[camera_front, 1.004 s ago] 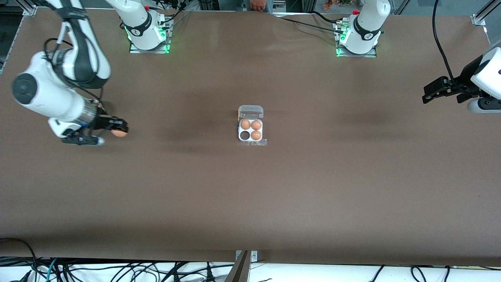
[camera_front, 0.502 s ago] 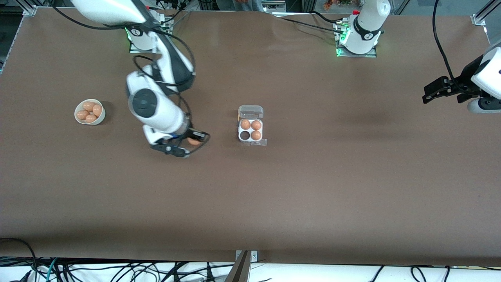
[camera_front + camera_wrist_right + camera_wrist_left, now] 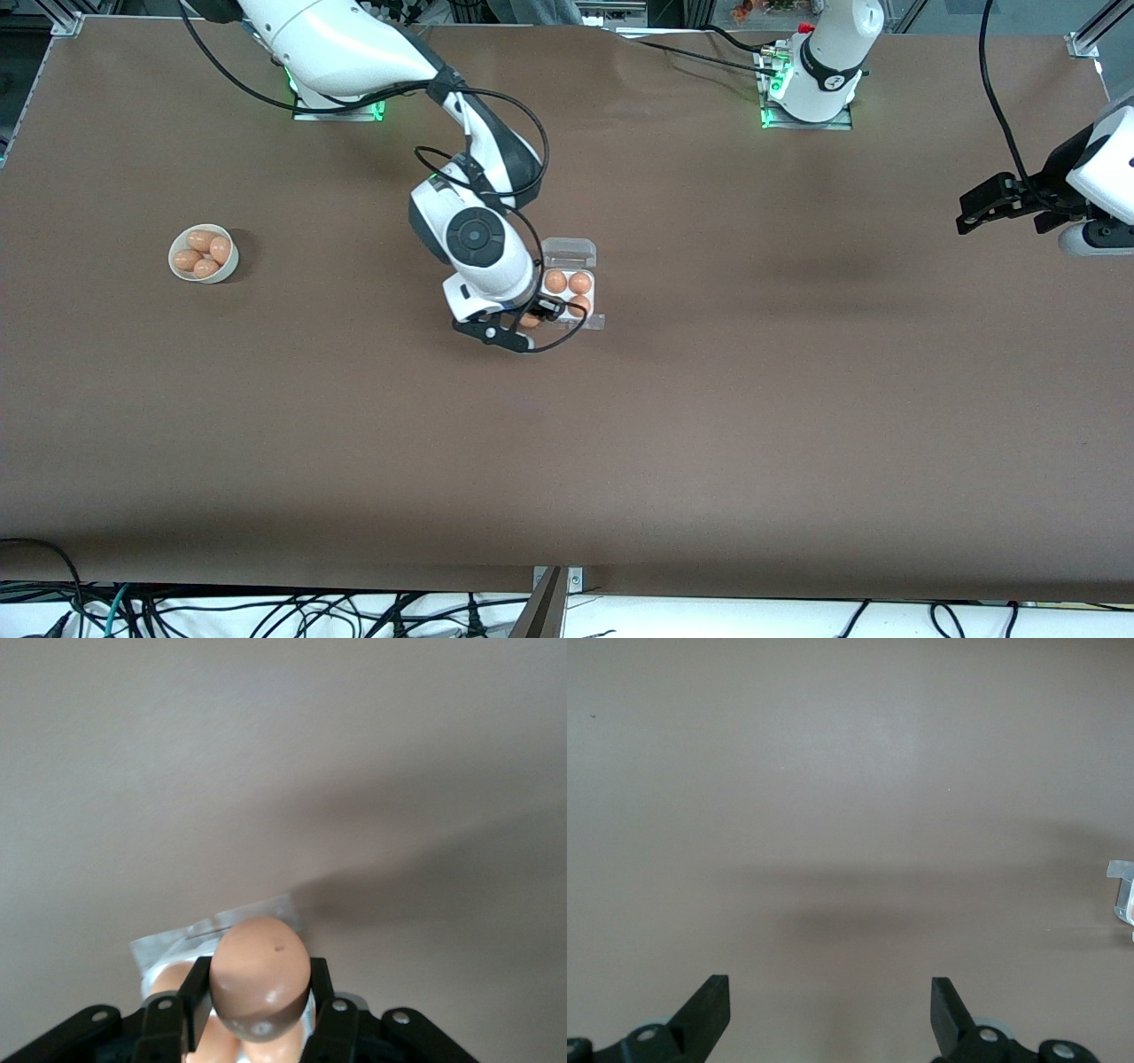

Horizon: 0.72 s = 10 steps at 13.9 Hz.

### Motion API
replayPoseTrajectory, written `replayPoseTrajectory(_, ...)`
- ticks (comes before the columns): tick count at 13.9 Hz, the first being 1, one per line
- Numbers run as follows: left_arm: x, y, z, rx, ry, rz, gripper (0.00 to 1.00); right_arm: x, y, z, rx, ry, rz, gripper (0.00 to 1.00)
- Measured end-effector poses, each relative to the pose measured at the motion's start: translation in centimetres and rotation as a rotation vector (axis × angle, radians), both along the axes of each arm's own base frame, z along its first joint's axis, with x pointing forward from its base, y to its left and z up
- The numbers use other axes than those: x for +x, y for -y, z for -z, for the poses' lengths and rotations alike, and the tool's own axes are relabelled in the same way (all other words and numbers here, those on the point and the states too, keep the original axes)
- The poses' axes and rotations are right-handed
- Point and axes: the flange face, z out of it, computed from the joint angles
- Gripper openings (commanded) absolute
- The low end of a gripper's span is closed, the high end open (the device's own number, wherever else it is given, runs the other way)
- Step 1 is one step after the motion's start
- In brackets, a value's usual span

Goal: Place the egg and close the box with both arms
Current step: 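Lift the egg and carry it with the right gripper to the carton, then lower the egg into the empty carton slot and open the right gripper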

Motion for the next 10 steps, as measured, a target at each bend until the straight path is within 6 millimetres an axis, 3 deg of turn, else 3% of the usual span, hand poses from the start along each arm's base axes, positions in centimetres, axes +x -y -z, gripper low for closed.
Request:
replayPoseTrajectory(3, 0.0, 0.0, 0.0, 0.0, 0.0, 0.0, 1.0, -1.4, -2.3, 1.2, -0.003, -0.01, -0.016, 0.4)
replayPoseTrajectory(7, 0.0, 0.0, 0.0, 0.0, 0.0, 0.0, 1.0, -2.4, -3.2, 2.5, -0.014, -0.022, -0.032, 0.42)
replayPoseTrajectory(8, 0.0, 0.0, 0.0, 0.0, 0.0, 0.0, 1.0, -2.4, -3.2, 2.6, -0.015, -0.023, -0.032, 0.51)
replayPoseTrajectory(9, 0.0, 0.0, 0.0, 0.0, 0.0, 0.0, 1.0, -2.3, -3.1, 2.6, -0.017, -0.023, -0.032, 0.81)
replayPoseTrajectory(10, 0.0, 0.0, 0.0, 0.0, 0.0, 0.0, 1.0, -2.3, -3.1, 2.7, -0.018, -0.023, -0.032, 0.87)
